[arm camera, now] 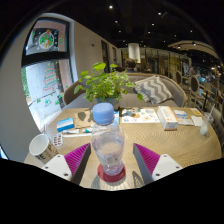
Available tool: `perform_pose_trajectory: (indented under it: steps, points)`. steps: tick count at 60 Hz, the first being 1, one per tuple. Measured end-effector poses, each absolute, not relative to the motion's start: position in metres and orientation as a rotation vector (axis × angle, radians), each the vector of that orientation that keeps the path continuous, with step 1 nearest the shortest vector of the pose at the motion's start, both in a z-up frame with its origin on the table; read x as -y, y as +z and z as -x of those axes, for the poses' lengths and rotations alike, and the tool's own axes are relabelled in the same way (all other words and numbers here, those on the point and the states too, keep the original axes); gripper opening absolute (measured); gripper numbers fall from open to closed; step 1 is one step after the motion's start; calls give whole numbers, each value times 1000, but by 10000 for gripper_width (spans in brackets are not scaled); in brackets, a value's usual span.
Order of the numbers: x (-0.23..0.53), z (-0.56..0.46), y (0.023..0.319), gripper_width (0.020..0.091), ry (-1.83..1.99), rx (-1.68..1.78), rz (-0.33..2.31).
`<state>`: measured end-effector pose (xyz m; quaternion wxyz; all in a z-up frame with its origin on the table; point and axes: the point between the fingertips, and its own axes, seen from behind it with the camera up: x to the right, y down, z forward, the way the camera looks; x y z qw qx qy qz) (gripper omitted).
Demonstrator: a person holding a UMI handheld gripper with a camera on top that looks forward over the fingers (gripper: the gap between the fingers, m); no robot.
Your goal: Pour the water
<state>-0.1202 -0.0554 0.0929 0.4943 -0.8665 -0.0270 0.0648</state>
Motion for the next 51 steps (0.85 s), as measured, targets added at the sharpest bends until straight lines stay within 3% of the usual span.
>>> perform_pose_trajectory:
  steps: [27, 51]
  points:
    - [205, 93, 175, 851, 36, -15, 2245]
    - [242, 80, 198, 858, 0, -4, 2211]
